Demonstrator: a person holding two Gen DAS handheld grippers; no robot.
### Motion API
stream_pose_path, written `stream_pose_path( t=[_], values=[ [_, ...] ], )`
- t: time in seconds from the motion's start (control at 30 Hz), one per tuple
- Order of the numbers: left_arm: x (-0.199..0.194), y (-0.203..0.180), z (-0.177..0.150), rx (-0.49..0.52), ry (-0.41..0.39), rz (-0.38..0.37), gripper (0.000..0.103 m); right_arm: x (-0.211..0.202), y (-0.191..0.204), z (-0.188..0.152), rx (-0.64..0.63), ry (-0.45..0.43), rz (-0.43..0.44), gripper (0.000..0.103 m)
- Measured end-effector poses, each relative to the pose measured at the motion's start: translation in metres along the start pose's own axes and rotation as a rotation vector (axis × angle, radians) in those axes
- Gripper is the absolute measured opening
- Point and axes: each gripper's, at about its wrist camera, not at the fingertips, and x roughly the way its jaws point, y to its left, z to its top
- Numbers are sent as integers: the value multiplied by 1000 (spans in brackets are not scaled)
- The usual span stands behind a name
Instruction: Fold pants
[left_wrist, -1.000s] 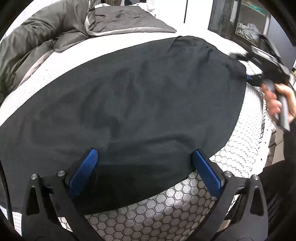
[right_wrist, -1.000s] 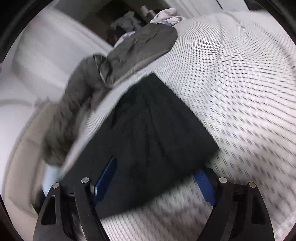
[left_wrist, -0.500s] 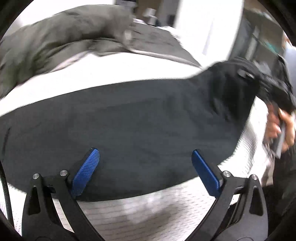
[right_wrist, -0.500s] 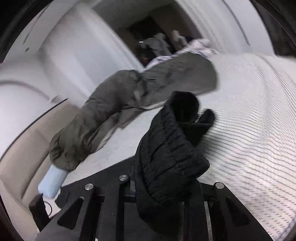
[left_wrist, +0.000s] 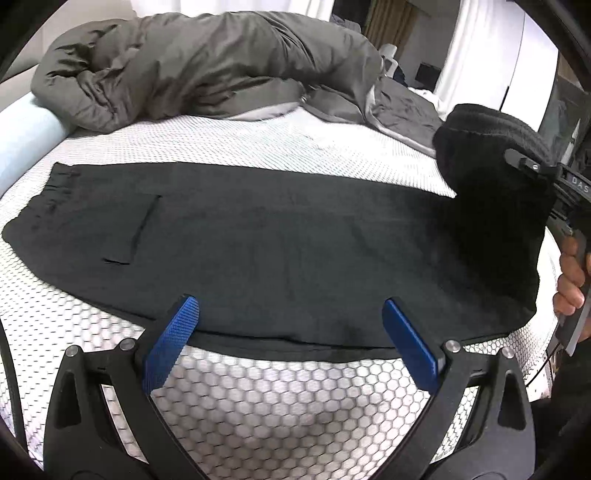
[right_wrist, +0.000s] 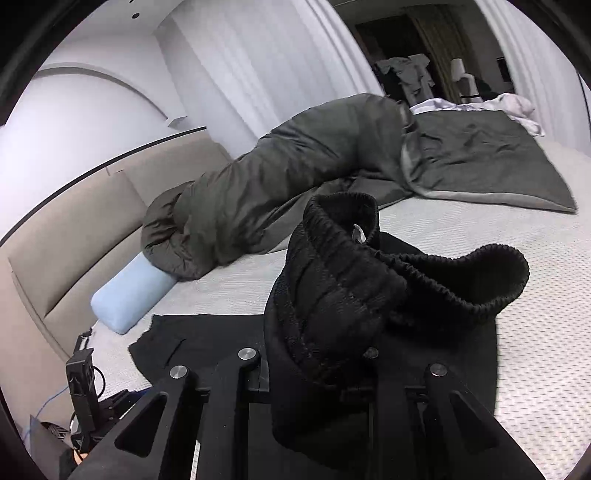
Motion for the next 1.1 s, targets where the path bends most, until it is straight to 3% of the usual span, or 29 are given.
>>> stream_pose_path(
  t=[0.2,0.27,0.33,0.4,0.43,0.53,0.67,0.73,0.93,1.03,1.1],
  values=[
    [-9,30,3,-48,-12,22,100,48,64,0,-84,44,80,21],
    [-6,44,5,-85,-9,40,100,72,88,-7,-132,99,94,27],
    [-5,57,6,-136,0,40,100,108,105,-28,-180,282,139,67],
    [-5,63,6,-179,5,9,98,133,114,-56,-202,465,194,68],
    [-6,65,6,-202,6,-30,97,135,114,-66,-207,508,196,68],
    [-5,53,7,-207,15,-125,92,110,102,-68,-223,480,179,68],
    [11,19,10,-127,51,-128,78,54,55,-53,-154,342,121,75],
    [21,10,12,-142,73,-130,73,37,29,-52,-109,305,63,76],
    [60,17,25,-335,105,-161,62,15,-32,-55,6,304,-24,76],
    [61,12,28,-348,60,-109,44,8,-45,-58,8,319,-43,76],
    [60,5,29,-338,41,-79,40,2,-56,-62,3,333,-65,76]
  ],
)
